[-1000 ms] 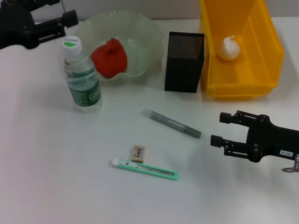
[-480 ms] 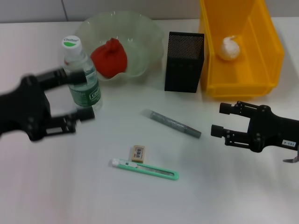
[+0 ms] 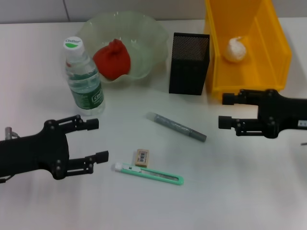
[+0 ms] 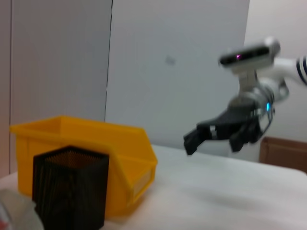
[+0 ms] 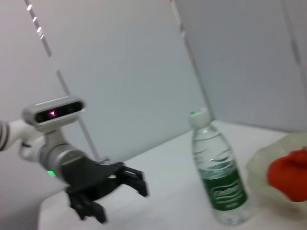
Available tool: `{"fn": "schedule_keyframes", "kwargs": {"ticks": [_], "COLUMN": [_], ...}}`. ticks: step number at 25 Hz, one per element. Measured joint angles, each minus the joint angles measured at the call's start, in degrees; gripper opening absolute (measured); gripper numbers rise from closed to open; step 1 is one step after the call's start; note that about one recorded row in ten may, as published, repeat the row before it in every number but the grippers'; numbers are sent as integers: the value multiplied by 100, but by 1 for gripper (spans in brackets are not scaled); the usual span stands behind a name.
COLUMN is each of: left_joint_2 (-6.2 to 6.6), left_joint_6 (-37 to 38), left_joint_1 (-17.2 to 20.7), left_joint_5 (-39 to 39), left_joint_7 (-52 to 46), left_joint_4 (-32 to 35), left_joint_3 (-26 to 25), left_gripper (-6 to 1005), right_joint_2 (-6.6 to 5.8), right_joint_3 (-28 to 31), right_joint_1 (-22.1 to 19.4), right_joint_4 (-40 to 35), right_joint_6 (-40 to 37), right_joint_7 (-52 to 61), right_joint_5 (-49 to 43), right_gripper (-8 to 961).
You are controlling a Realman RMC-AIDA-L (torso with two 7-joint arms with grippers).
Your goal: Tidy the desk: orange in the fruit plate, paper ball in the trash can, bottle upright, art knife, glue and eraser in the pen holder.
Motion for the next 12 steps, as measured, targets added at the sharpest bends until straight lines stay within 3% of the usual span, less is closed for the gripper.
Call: {"fn": "schedule_keyframes", "kwargs": {"ticks": [3,7,12], "left_joint_2": [-7,-40,-42], "left_joint_6": [-84,-258,-342], "left_joint_1": [-1,-41,-45], "left_joint_5": [38,178,185], "left_joint_7": [44,131,131], "left_joint_4": [-21,-36,-39], "left_joint_3": [17,33,35], "left_gripper": [779,779,778], "right_joint_2": [-1,15,84], "right_joint_3": [-28,-534,-956], "right_joint_1": [212,1043,1484], "right_joint_4": [-212,-499,-508], "right_joint_6": [-94,17,177], "right_joint_7": [313,1013,1194], "right_joint_5": [-273,-1188,-1410], "right_gripper": [751,749,747]}}
